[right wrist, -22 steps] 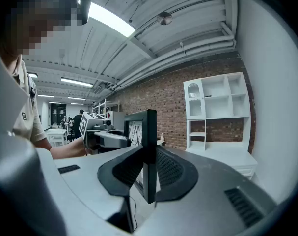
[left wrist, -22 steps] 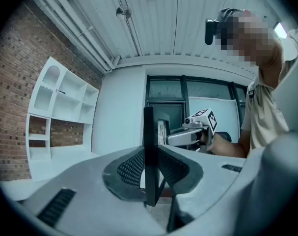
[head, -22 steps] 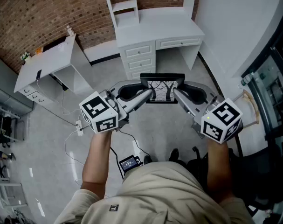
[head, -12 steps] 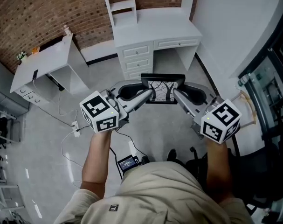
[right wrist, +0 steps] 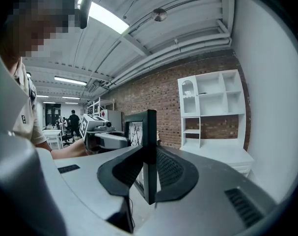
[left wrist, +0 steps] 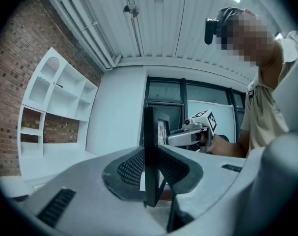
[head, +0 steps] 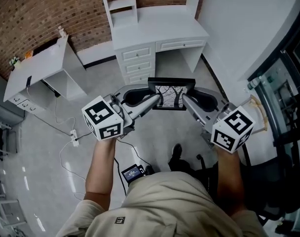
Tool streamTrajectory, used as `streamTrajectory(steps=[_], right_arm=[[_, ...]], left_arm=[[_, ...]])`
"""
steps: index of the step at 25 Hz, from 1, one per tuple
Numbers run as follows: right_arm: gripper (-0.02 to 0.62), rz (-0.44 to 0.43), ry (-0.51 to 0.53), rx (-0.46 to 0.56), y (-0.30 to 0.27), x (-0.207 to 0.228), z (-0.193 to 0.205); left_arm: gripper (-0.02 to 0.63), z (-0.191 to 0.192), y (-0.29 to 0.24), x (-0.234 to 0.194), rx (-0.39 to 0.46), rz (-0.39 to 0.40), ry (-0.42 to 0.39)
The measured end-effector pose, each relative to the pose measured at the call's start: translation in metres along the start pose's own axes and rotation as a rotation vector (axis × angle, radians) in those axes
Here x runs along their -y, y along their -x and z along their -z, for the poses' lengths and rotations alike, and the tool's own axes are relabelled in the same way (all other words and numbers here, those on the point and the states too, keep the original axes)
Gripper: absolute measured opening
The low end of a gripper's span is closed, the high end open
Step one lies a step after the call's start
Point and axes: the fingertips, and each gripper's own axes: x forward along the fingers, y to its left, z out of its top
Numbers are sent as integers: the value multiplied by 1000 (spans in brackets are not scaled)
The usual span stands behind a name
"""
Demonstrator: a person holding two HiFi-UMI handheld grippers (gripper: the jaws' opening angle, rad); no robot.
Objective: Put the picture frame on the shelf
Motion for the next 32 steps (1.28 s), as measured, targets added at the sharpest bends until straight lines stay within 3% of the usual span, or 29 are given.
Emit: streamTrajectory(steps=[6, 12, 20, 26, 32], right_arm=[[75, -14, -30, 15, -10, 30, 18], [75, -50, -58, 42, -34, 163, 14], [75, -98, -83, 74, -59, 293, -1], [75, -126, -101, 85, -90, 331, -9], [74, -133, -67, 76, -125, 343, 19]], left_arm=[[84, 16, -22, -20, -39, -13, 8], [84, 11, -126, -103, -86, -53, 18], [84, -6, -225, -187, -122, -112, 13], [84, -15, -241, -231, -143, -148, -2], [86, 19, -237, -265, -112, -163, -3]])
